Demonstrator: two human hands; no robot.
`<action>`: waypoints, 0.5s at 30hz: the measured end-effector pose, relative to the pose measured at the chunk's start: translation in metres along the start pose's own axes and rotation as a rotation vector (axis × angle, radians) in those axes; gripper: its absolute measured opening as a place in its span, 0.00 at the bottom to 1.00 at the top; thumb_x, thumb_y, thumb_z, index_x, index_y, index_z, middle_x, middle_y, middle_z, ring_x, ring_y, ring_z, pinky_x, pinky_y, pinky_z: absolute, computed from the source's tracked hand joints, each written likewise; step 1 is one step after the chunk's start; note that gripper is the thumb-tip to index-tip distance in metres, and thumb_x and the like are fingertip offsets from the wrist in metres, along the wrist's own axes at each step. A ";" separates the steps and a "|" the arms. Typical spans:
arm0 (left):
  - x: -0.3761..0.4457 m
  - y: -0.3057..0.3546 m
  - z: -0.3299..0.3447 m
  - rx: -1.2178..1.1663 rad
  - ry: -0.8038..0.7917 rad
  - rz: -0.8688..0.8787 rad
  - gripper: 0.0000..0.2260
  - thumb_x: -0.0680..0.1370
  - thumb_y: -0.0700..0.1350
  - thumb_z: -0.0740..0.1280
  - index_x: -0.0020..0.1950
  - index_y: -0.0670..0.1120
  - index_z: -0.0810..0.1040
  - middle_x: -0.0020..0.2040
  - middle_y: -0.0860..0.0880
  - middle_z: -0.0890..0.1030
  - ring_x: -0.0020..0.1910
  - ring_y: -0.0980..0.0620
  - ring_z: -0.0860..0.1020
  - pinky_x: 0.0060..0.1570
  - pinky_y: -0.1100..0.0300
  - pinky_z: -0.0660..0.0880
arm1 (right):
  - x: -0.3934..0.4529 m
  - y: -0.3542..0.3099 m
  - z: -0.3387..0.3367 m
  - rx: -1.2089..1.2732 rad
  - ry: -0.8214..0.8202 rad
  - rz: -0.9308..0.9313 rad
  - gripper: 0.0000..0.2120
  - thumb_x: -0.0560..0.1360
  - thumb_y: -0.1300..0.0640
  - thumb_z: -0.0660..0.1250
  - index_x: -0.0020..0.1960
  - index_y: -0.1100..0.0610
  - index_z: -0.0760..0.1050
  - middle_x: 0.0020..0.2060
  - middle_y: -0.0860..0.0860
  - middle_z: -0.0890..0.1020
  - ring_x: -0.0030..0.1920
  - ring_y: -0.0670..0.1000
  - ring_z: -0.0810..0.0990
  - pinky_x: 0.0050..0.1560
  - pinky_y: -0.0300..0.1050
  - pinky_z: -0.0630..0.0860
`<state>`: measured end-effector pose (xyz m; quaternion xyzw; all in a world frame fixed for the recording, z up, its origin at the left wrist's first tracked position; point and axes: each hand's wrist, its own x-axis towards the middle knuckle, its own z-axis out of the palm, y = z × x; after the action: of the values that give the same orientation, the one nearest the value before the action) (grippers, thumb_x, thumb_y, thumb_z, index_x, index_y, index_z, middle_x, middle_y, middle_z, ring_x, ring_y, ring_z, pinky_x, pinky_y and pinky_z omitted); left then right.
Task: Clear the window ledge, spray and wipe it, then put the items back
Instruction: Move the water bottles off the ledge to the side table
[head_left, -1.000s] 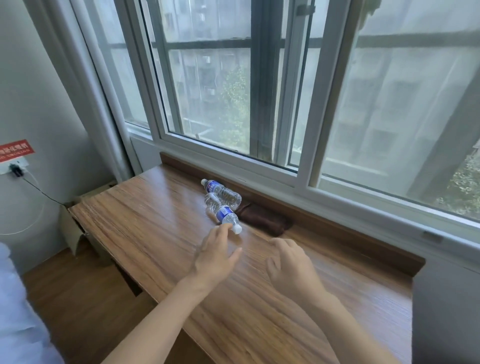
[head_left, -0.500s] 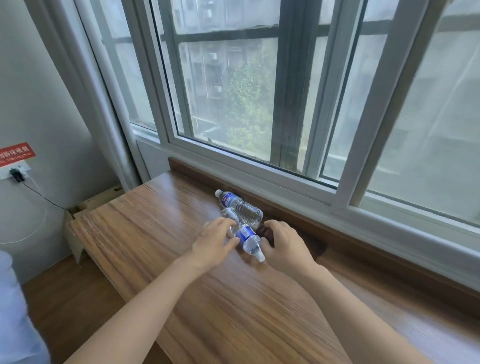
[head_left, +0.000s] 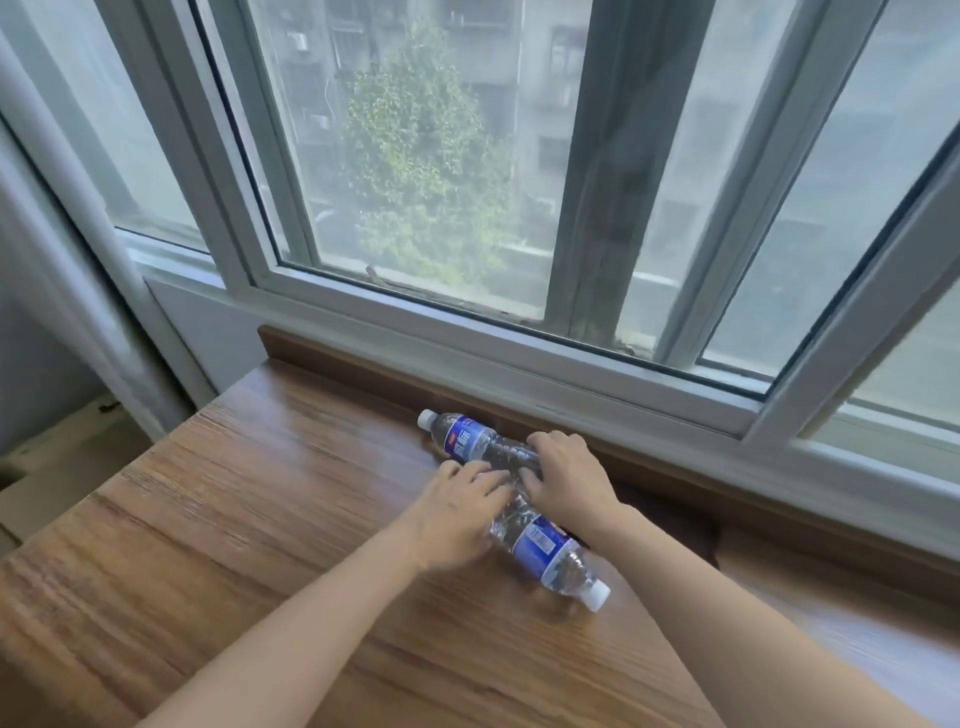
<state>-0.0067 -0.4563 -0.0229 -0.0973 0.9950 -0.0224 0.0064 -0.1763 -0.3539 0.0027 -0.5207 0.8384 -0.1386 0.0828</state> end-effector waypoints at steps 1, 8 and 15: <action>0.004 -0.006 0.004 -0.013 -0.007 0.031 0.30 0.66 0.55 0.76 0.66 0.49 0.76 0.66 0.50 0.79 0.65 0.46 0.77 0.54 0.49 0.77 | 0.008 -0.003 0.002 -0.007 -0.007 -0.002 0.16 0.80 0.50 0.66 0.62 0.58 0.75 0.56 0.53 0.80 0.59 0.58 0.75 0.56 0.54 0.76; 0.009 -0.023 0.017 -0.042 0.144 0.174 0.19 0.72 0.53 0.69 0.61 0.50 0.76 0.57 0.52 0.79 0.59 0.48 0.76 0.52 0.50 0.74 | 0.046 -0.020 0.012 -0.082 -0.049 -0.008 0.17 0.79 0.43 0.68 0.60 0.55 0.77 0.54 0.51 0.82 0.57 0.56 0.78 0.57 0.54 0.77; -0.006 -0.025 0.022 -0.035 0.158 0.261 0.22 0.70 0.57 0.72 0.59 0.49 0.75 0.53 0.50 0.75 0.54 0.48 0.74 0.53 0.52 0.73 | 0.064 -0.029 0.028 -0.149 -0.110 0.017 0.24 0.74 0.37 0.72 0.58 0.55 0.75 0.54 0.54 0.76 0.56 0.56 0.75 0.51 0.50 0.73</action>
<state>0.0043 -0.4807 -0.0435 0.0349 0.9968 -0.0117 -0.0709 -0.1722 -0.4275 -0.0141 -0.5249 0.8450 -0.0465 0.0908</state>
